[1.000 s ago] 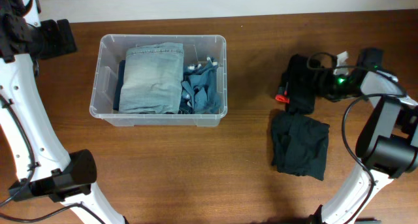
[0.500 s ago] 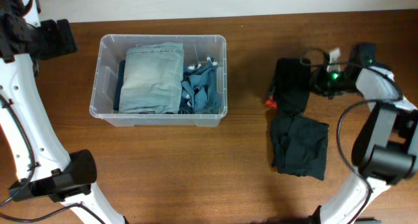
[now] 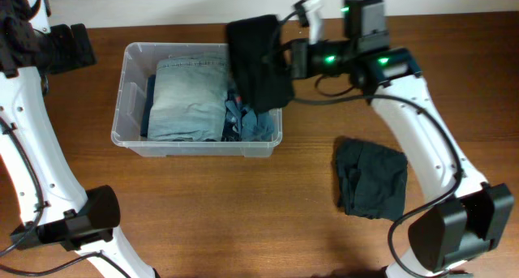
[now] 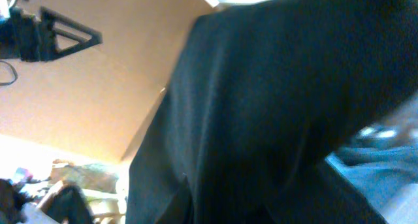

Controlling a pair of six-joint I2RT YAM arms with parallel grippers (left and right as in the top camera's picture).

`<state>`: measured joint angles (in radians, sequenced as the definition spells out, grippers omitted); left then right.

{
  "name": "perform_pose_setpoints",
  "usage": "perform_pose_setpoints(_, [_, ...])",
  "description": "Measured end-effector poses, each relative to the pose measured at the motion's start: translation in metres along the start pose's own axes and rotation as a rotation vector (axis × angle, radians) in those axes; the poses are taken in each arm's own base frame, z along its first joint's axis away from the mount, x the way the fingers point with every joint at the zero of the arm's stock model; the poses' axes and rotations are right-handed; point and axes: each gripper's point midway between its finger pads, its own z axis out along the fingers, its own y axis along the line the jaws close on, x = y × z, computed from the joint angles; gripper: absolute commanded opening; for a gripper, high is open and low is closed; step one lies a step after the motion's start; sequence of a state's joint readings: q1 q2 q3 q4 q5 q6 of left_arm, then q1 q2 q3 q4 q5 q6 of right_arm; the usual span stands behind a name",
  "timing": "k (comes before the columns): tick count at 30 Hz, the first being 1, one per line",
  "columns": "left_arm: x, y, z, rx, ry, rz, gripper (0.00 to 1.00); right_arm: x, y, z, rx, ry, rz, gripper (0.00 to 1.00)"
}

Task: Pack container
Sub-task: 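Lower the black clothing into the box with the right gripper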

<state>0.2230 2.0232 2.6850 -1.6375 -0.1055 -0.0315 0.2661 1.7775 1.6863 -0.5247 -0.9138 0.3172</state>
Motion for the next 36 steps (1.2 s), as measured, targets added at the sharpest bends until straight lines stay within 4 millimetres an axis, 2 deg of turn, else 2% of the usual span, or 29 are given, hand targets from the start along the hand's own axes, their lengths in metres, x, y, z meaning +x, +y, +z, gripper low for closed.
perform_pose_setpoints(3, [0.000,0.000,0.000,0.000,0.000,0.000,1.00,0.011,0.013,0.021,0.001,0.031,0.025,0.08])
perform_pose_setpoints(6, [0.000,0.000,0.000,0.000,0.000,0.000,1.00,0.025,0.008,0.049,0.046,0.067,0.069,0.08])
perform_pose_setpoints(10, [0.000,0.000,0.000,0.000,0.000,0.000,1.00,0.038,-0.033,0.084,0.111,0.090,0.123,0.08])
perform_pose_setpoints(11, [0.000,0.000,0.000,0.000,0.000,0.000,1.00,0.049,-0.056,0.096,0.144,0.114,0.168,0.08])
perform_pose_setpoints(14, [0.000,0.000,0.000,0.000,0.000,0.000,1.00,0.067,-0.095,0.110,0.213,0.144,0.232,0.08])
perform_pose_setpoints(16, [0.000,0.000,0.000,0.000,0.000,0.000,1.00,0.071,-0.111,0.111,0.250,0.147,0.250,0.09])
perform_pose_setpoints(21, [0.000,0.000,0.000,0.000,0.000,0.000,1.00,0.067,-0.139,0.099,0.365,0.113,0.246,0.21])
perform_pose_setpoints(25, [0.000,0.000,0.000,0.000,0.000,0.000,1.00,0.067,-0.145,0.096,0.394,0.111,0.236,0.41])
perform_pose_setpoints(29, [0.000,0.000,0.000,0.000,0.000,0.000,1.00,0.061,-0.138,0.092,0.394,0.104,0.198,0.52])
perform_pose_setpoints(31, [0.000,0.000,0.000,0.000,0.000,0.000,1.00,0.058,-0.135,0.087,0.409,0.104,0.183,0.51])
perform_pose_setpoints(33, [0.000,0.000,0.000,0.000,0.000,0.000,1.00,0.054,-0.130,0.079,0.438,0.102,0.176,0.43])
perform_pose_setpoints(36, [0.000,0.000,0.000,0.000,0.000,0.000,1.00,0.036,-0.113,0.059,0.507,0.067,0.139,0.30])
